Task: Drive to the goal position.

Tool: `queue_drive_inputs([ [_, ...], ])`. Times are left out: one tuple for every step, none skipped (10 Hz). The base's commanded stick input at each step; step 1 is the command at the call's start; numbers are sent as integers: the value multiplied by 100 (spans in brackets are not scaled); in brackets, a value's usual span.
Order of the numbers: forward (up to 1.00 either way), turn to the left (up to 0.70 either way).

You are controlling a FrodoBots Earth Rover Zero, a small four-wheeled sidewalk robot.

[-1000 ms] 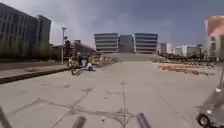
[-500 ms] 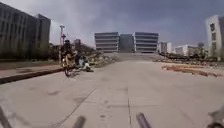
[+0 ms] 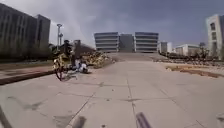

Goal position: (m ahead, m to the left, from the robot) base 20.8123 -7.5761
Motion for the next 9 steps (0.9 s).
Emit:
queue_drive_inputs([
  [100, -40],
  [100, -14],
  [100, 0],
  [100, 0],
  [100, 0],
  [100, 0],
  [100, 0],
  [100, 0],
  [100, 0],
])
